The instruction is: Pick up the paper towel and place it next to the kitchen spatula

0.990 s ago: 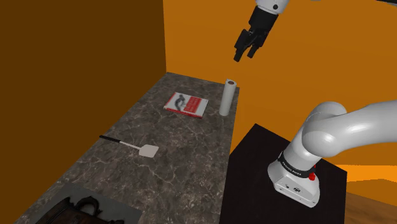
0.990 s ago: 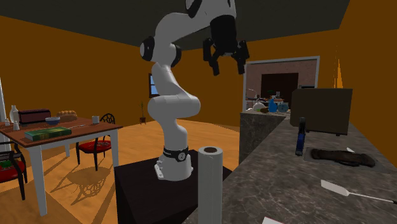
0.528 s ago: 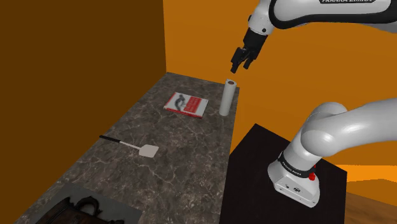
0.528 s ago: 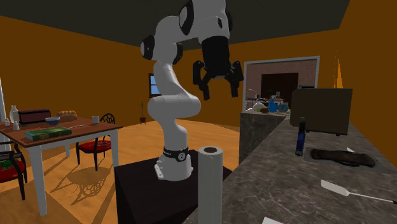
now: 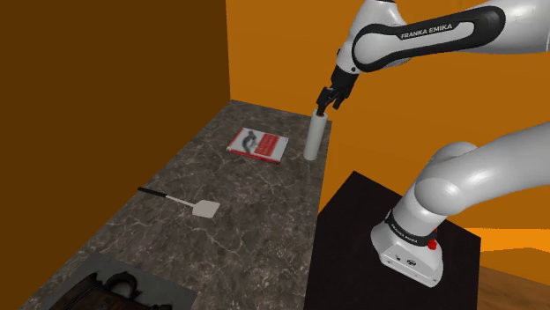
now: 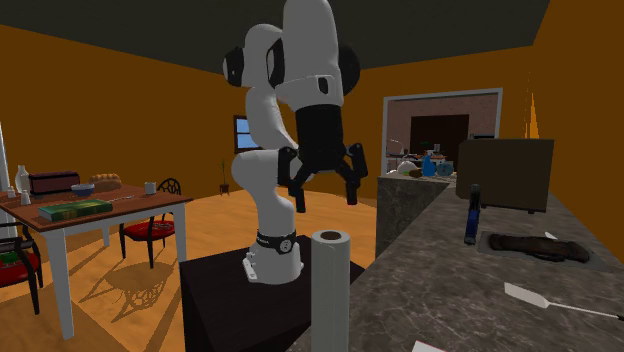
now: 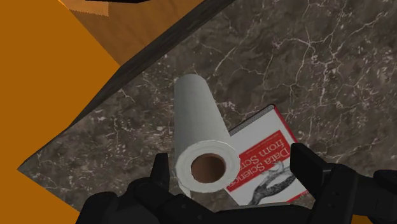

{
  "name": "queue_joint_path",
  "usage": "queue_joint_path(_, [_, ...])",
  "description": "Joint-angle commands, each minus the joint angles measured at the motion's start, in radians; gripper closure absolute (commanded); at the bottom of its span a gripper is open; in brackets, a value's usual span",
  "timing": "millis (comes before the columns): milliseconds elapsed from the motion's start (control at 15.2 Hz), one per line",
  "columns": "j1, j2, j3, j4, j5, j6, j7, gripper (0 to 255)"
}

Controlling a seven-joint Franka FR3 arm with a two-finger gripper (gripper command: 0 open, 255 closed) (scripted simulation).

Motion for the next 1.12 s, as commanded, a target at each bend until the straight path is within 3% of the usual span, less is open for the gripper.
queue_joint_path(0, [-0.011, 0.035, -0.021, -0.02, -0.01, 0.056, -0.02, 0])
queue_joint_path(528, [-0.005, 0.108, -0.029, -0.071, -0.006, 0.18, -0.025, 0])
queue_joint_path(990, [-0.005, 0.108, -0.029, -0.071, -0.006, 0.179, -0.025, 0])
queue_joint_path(1056, [-0.005, 0.108, -0.029, -0.071, -0.006, 0.179, -0.025, 255])
